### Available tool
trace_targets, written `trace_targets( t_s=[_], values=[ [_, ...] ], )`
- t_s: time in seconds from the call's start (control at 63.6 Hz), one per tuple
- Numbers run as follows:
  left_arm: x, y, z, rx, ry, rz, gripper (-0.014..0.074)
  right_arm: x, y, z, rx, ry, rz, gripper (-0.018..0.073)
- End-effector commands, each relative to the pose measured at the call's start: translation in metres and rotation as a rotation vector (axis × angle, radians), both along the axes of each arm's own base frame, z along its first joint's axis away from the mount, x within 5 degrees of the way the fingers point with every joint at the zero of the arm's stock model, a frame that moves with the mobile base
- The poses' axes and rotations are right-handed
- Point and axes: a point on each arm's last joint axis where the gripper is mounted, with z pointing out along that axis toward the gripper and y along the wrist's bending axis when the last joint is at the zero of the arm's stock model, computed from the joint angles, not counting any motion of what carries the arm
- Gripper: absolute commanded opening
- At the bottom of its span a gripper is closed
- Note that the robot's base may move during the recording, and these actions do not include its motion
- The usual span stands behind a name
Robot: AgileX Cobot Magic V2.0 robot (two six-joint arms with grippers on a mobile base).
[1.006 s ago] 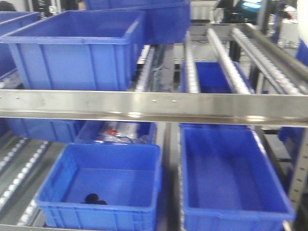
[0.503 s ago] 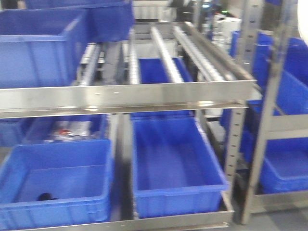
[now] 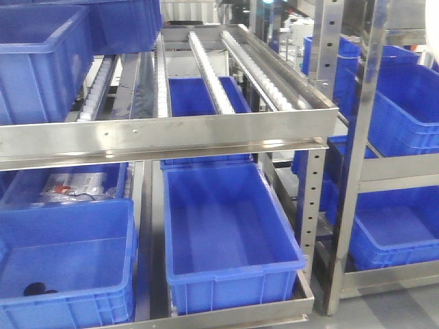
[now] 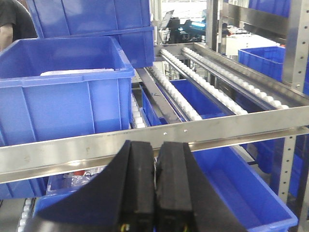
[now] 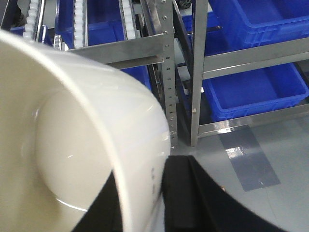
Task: Move white bin to right shelf second layer
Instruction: 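Drive the base up to the roller shelf, bin raised in right gripper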
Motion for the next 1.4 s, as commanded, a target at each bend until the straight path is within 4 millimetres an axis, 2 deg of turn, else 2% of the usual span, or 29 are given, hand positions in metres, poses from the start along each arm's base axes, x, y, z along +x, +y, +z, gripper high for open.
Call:
trace_targets(
  t_s=[0.0, 1.383],
  values=[
    [-0.0003, 0.0005, -0.0025, -0.023, -0.065, 0.002, 0.0085, 0.0013, -0.0011, 0.0193, 0.004, -0.133, -0.012, 0.0056],
    [-0.0003, 0.0005, -0.0025, -0.023, -0.065, 0.002, 0.0085, 0.0013, -0.0011, 0.0194, 0.004, -0.133, -0.012, 0.0056]
  ],
)
